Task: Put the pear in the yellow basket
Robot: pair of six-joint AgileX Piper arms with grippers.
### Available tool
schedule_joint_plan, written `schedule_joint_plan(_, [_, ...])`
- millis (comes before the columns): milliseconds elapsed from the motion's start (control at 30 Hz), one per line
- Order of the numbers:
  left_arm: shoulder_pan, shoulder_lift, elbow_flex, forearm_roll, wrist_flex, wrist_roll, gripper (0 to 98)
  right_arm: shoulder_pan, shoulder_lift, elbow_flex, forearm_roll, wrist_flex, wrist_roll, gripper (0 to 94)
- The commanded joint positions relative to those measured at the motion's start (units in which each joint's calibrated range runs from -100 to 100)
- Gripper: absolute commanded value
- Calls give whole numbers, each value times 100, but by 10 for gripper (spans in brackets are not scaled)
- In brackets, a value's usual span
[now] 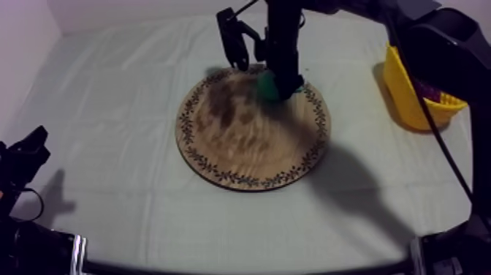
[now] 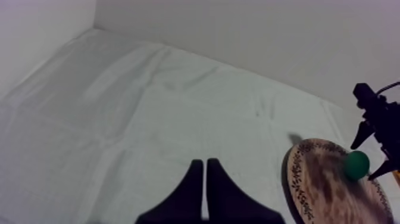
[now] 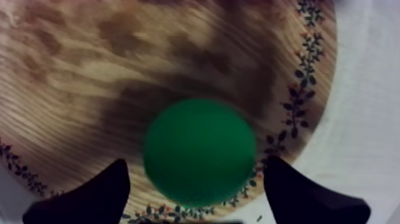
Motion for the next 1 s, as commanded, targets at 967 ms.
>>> schedule_joint_plan(967, [2, 0, 0, -1, -1, 1, 1, 433, -924, -374, -8, -335, -39, 341])
